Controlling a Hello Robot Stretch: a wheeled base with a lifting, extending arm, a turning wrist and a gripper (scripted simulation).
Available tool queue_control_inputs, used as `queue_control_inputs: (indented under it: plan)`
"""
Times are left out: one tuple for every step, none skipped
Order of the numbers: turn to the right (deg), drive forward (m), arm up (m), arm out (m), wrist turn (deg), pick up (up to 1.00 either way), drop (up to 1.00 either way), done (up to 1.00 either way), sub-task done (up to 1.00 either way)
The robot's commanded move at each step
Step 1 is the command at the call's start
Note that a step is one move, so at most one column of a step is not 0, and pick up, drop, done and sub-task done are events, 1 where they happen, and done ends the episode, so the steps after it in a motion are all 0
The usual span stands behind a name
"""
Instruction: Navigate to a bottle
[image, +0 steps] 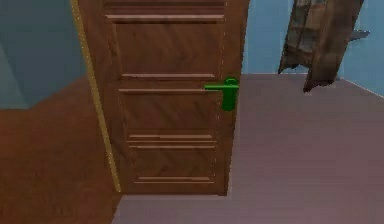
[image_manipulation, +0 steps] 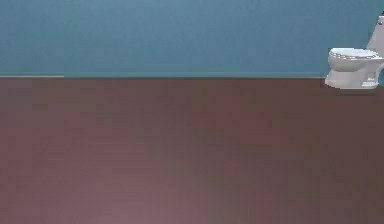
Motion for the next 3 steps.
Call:
queue_control_inputs:
  plan:
    - [0.0,0.05,0.00,0.00,0.0,0.00,0.00,0.00,0.00]
    - [-45.0,0.00,0.00,0.00,0.0,0.00,0.00,0.00,0.00]
    - [-9.0,0.00,0.00,0.00,0.0,0.00,0.00,0.00,0.00]
